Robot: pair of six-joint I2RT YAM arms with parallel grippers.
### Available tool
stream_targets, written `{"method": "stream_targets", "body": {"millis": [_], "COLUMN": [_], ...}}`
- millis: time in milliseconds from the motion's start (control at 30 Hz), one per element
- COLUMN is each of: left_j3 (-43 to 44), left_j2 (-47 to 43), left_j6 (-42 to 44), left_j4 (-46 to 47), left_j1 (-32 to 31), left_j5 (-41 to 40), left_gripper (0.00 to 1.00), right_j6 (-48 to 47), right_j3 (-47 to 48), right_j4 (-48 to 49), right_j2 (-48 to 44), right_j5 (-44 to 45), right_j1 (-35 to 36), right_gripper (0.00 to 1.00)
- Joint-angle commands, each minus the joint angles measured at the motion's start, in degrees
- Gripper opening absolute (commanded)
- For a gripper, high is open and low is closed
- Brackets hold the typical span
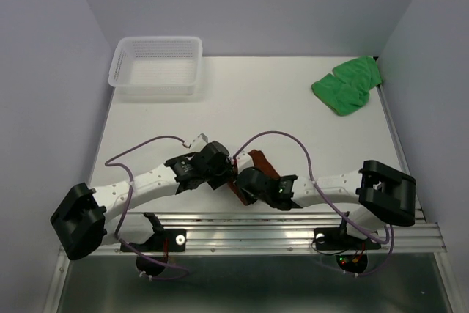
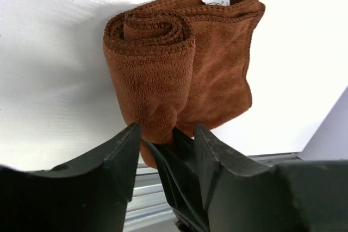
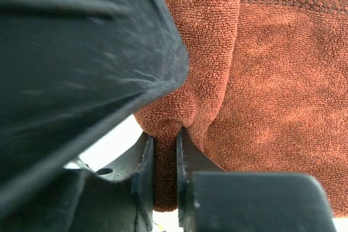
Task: Roll the towels
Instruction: Roll the towel
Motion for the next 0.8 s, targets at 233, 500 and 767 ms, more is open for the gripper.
{"method": "stream_targets", "body": {"millis": [233,500,767], "left_j3": [-0.9,-2.3,-4.1], "left_j2": [-6.8,-7.3,-5.0], "left_j6": [-0.5,0.5,2.2], "left_j4": [-3.0,-2.0,4.5], "left_j1": [-0.4,-0.4,-0.4], "left_j5": [-3.5,-2.8,0.5], "left_gripper": [0.64,0.69,0.72], "right_j6": [7.3,12.5,18.6], "right_j3": [-4.0,-8.9,-13.3], "right_j4": [-0.2,10.8,19.1], "right_j2": [-4.2,-5.7,-5.4], "right_j5": [-16.9,-38.6,-52.5], "right_j1": [-3.7,-15.3,-24.2], "right_gripper": [0.06,0.06,0.01]}}
